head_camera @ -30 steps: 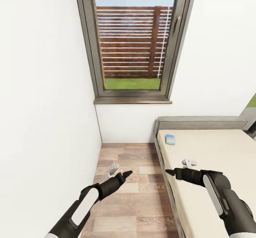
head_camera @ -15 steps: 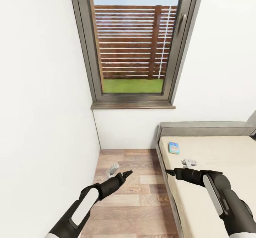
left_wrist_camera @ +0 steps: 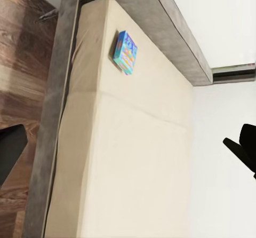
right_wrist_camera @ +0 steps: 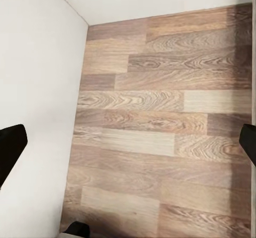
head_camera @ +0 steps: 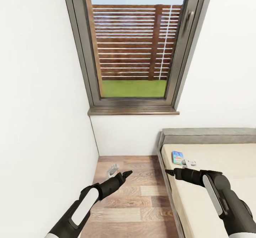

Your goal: Put all the toys in the child's room - the three board games (two on the bed and one on the table), the two jigsaw puzzles on the table, and the tennis ball on the table - inside the toy box on the table in the child's room.

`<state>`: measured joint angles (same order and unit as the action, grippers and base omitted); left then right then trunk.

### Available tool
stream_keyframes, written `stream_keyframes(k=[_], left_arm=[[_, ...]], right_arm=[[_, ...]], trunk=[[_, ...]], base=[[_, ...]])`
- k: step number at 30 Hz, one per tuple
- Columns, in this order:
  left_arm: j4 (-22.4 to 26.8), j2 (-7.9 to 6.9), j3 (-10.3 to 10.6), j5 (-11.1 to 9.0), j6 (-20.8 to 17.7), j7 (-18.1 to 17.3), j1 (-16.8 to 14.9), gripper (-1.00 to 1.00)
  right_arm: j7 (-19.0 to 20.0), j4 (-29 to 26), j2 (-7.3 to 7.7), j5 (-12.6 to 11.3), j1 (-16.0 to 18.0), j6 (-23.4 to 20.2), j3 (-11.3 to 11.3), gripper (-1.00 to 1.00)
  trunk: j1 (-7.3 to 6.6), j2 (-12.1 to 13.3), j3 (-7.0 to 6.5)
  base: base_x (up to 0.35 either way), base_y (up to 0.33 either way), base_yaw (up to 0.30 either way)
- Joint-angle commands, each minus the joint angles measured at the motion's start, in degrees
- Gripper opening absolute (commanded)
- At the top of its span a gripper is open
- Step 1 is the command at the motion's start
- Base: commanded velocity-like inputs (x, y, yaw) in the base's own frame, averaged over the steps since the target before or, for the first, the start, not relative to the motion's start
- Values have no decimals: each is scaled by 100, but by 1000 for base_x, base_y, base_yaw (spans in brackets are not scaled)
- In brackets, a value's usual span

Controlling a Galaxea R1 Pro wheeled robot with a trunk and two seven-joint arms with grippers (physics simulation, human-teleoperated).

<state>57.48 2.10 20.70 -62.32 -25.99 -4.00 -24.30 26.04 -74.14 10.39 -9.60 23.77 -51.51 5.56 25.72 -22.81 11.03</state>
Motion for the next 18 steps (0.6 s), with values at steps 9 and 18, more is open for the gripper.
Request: stream_keyframes(k=[9,18], left_arm=[[1,1,1,-23,-21,-5,-4,100],[1,1,1,-21,-21,-5,-4,100]], right_arm=[[6,-4,-1,-25,5,-41,1,100],[6,-4,10,-25,5,-41,3,100]], trunk=[[7,-11,11],[7,-11,11]], base=[[334,0,0],[334,0,0]])
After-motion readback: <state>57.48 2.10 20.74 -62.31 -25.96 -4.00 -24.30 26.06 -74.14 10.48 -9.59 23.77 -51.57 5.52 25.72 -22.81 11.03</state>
